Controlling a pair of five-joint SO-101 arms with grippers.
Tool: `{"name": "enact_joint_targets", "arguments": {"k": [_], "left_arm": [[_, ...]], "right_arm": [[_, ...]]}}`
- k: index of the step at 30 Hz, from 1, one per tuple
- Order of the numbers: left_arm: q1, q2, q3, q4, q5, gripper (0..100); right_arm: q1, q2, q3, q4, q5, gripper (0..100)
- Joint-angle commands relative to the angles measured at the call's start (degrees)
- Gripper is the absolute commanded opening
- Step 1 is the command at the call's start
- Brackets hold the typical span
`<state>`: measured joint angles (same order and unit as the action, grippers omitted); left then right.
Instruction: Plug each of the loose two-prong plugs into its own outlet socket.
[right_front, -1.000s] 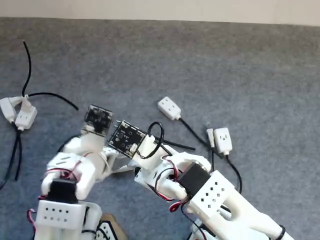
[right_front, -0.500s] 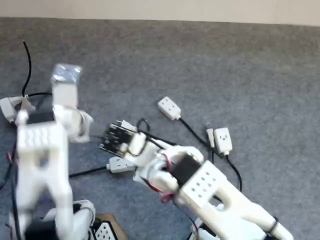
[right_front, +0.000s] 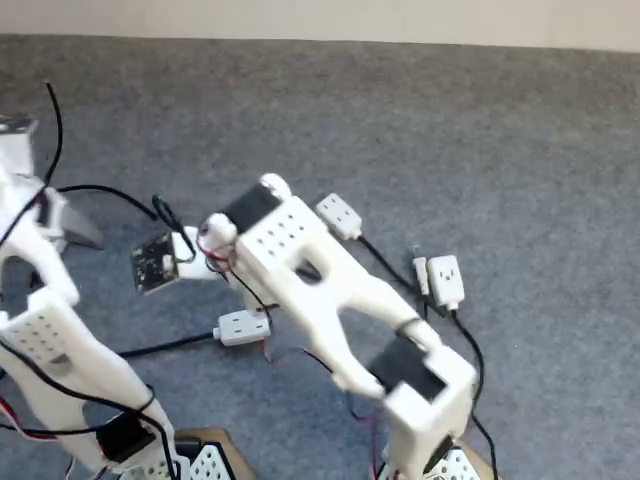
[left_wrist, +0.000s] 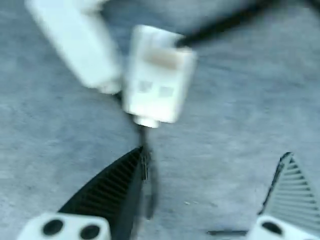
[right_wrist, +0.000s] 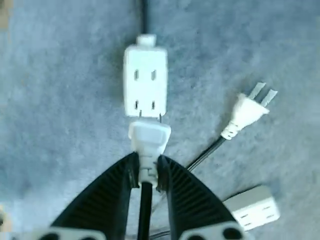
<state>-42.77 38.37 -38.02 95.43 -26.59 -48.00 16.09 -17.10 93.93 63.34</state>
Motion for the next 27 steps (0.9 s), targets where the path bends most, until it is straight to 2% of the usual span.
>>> {"name": "enact_joint_targets", "arguments": {"k": [1,8,27], "left_arm": [[-2.7,5.4,-12.4,2.6,-2.6,38],[-3.2,12.9,-21.6,4.5,-2.6,38],[-3.4,13.1,-22.0,4.7,-2.5,38]], "right_arm": [[0.8,3.5,-9.6,1.9,2.6,0.5],[0.5,6.1,-10.0,2.2,2.7,0.5],[-0.4,6.3,-5.4,4.0,4.3,0.5]]}}
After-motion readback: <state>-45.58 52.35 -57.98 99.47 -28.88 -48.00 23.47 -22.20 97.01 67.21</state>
